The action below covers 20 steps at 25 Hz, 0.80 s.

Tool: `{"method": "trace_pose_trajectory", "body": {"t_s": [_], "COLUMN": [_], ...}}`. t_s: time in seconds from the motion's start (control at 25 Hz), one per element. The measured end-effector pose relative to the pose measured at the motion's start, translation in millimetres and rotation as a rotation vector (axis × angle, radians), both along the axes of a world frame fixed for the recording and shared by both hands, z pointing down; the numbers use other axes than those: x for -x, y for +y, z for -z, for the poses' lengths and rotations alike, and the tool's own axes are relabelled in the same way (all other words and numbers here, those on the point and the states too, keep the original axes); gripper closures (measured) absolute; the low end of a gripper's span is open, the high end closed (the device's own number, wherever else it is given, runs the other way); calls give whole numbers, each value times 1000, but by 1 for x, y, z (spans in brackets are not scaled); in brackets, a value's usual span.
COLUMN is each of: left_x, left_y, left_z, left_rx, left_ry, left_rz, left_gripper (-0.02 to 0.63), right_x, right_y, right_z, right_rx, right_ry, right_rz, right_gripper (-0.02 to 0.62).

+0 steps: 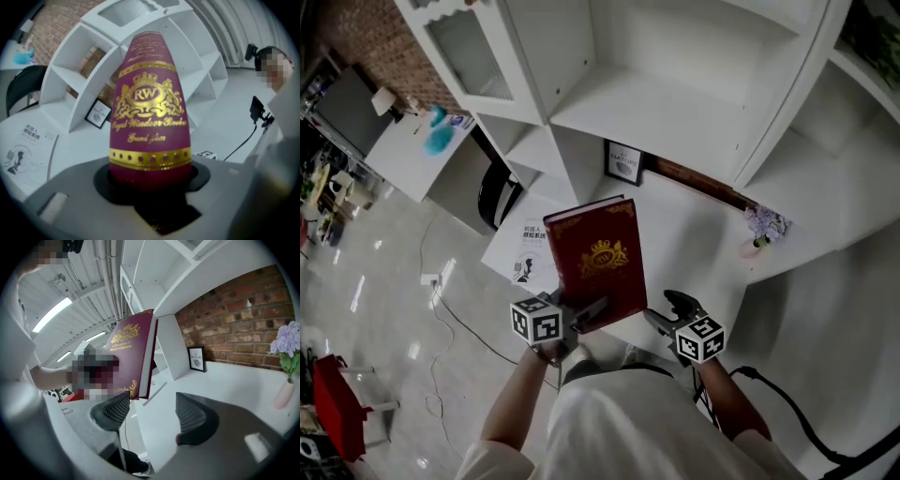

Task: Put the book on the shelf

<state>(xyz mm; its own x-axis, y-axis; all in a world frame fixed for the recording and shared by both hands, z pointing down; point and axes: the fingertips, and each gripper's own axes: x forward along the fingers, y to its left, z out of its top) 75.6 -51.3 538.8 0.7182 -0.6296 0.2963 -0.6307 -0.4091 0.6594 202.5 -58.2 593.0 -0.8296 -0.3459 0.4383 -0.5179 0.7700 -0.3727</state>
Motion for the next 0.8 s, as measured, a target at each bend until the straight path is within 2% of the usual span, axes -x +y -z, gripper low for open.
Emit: {"method": "trace_pose_trajectory", "body": {"t_s": [0.24,0.44,0.8], "left_x": [12,32,72], "left_y": [-12,-41,-104], "left_z": [72,126,215], "left_rx": [-127,-231,-417], "left_ry": [-60,-132,-243], "left_rz": [63,133,252], "left_gripper": [357,357,357], "right_x": [2,14,35], "right_y": [-4,-4,-23], "right_z": [12,16,61], "right_rx": [-16,-17,-105], "right_ry": [-4,-9,-9], "right_rz": [20,25,9], "right_gripper": [288,288,291]}}
